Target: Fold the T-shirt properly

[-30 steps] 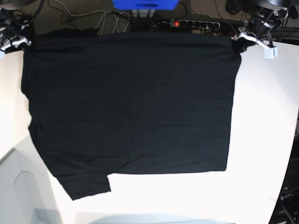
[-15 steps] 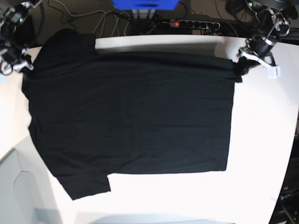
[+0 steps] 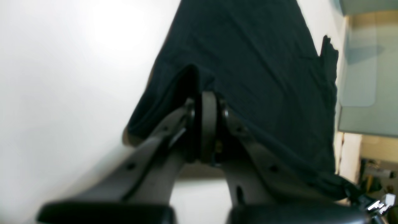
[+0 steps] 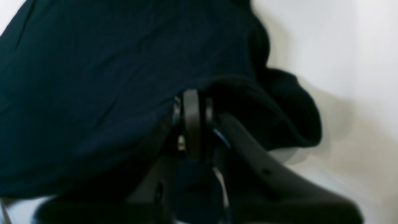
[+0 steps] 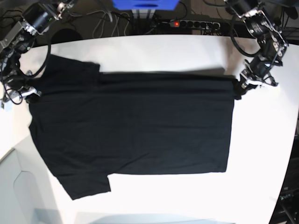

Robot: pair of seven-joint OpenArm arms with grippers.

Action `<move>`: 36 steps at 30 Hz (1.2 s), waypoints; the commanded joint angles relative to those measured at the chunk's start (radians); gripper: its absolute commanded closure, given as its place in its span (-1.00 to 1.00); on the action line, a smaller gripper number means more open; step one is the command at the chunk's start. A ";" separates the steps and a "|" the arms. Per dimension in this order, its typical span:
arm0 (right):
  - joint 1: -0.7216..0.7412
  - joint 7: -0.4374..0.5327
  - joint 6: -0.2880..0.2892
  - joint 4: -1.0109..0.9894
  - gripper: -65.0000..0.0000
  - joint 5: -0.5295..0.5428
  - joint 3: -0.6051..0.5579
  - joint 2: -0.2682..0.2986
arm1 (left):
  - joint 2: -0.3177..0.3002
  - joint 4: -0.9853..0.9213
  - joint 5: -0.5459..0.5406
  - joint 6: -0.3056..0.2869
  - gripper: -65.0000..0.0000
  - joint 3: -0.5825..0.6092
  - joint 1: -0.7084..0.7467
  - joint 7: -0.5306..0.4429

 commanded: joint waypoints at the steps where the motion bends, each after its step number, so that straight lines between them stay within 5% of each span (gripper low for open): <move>1: 0.021 0.022 0.004 0.016 1.00 0.012 0.005 0.018 | -0.020 0.015 -0.020 0.018 1.00 -0.005 -0.022 -0.021; 8: 0.042 0.025 0.004 -0.002 1.00 0.010 -0.001 0.019 | -0.020 0.016 -0.009 0.087 1.00 -0.005 -0.089 -0.023; 12: 0.068 0.065 0.004 -0.102 1.00 0.010 -0.005 0.019 | -0.017 0.007 0.100 0.119 1.00 0.052 -0.138 -0.024; 24: 0.067 0.137 0.004 -0.189 0.99 0.010 -0.020 0.025 | 0.043 -0.054 0.297 0.118 1.00 0.068 -0.204 -0.029; 32: 0.068 0.134 0.004 -0.189 0.61 0.010 -0.040 0.022 | 0.038 -0.054 0.297 0.118 0.98 0.070 -0.183 -0.125; 36: 0.068 0.134 0.004 -0.189 0.48 0.010 -0.040 0.025 | 0.037 -0.054 0.297 0.118 0.64 0.070 -0.181 -0.121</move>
